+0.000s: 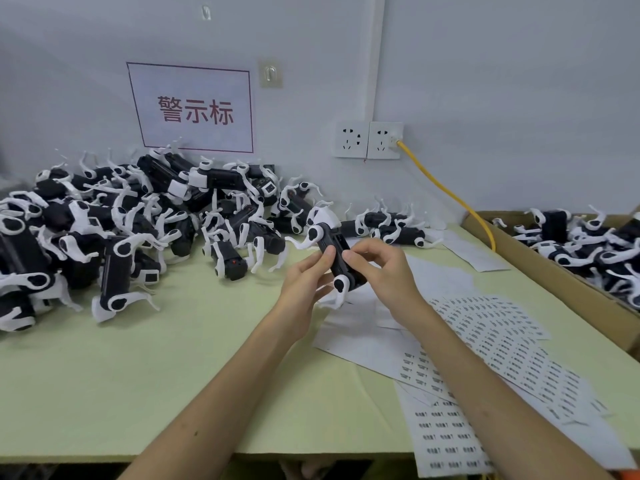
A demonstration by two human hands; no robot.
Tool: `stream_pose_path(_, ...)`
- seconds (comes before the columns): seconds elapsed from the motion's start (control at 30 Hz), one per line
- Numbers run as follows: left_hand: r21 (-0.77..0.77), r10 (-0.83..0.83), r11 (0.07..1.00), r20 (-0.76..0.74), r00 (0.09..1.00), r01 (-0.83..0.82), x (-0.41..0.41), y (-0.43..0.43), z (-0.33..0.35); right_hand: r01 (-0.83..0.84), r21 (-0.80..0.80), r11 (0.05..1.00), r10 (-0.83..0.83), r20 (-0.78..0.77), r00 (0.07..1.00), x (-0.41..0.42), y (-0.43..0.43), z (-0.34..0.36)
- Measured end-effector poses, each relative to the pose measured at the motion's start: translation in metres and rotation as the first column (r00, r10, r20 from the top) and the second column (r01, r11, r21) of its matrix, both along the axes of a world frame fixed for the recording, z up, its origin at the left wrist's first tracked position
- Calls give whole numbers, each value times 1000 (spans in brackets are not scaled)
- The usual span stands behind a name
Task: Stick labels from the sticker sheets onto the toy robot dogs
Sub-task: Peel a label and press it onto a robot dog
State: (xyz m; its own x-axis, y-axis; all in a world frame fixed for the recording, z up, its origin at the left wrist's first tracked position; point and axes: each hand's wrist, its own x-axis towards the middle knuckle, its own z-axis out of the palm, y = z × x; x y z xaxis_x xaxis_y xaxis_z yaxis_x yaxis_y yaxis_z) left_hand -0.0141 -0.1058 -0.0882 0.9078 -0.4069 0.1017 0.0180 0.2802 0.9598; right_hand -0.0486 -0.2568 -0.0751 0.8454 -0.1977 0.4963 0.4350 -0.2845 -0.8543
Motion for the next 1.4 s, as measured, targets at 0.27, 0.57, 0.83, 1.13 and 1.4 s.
stream_pose_path(0.27,0,-6,1000,1,1000,6,-2,0,1,1,5,1000,-1,-18,1000,2,-1,-2)
stream_pose_path(0.57,-16,-10,1000,-1,1000,10,-3,-1,1,40,-13,999,-40,-18,999,5,-2,-5)
stream_pose_path(0.83,-2,-30,1000,85,996,30,-5,-5,-3,139,-18,990,-138,26,990,5,-1,-3)
stream_pose_path(1.13,81,-49,996,162,985,36,-8,-5,-2,96,94,991,-91,-58,994,3,-1,0)
stream_pose_path(1.4,121,-100,989,113,989,86,-12,-2,3,-136,421,897,246,-220,944,-3,-11,7)
